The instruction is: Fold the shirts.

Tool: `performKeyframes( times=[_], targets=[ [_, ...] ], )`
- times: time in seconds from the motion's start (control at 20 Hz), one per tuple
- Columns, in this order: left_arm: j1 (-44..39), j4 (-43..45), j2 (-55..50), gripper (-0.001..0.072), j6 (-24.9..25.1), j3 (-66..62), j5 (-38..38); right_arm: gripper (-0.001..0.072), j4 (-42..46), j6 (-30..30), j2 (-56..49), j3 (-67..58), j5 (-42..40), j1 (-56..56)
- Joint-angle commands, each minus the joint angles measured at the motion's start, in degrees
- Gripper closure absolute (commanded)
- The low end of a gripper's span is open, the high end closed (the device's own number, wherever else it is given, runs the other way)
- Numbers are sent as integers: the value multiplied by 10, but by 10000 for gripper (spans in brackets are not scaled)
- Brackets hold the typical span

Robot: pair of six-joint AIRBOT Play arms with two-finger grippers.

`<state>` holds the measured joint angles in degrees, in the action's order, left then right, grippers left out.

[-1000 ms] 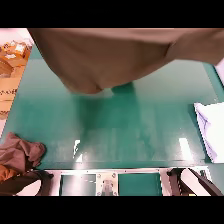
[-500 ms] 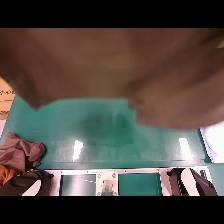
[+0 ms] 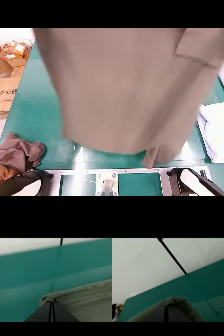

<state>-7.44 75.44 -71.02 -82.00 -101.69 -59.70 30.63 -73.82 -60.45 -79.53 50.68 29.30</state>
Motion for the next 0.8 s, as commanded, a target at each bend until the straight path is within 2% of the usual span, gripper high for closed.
performKeyframes(
  times=[0.0,0.1,0.2,0.3,0.4,0.55,0.75],
  targets=[
    [1,-12,-143,686,0,26,8,693,-2,52,-124,67,-85,-51],
    [1,-12,-219,686,0,26,26,694,-6,58,-210,66,-123,-73],
    [1,-22,-275,686,0,26,64,694,-52,91,-287,64,-152,-85],
    [1,-38,-307,686,0,26,112,694,-101,124,-352,44,-151,-86],
    [1,-47,-321,686,0,25,143,694,-111,126,-393,21,-151,-86],
    [1,-25,-328,686,0,24,133,693,-100,130,-407,13,-127,-71],
    [1,-3,-338,686,17,25,71,695,-41,116,-393,24,-19,-19]
  ],
)
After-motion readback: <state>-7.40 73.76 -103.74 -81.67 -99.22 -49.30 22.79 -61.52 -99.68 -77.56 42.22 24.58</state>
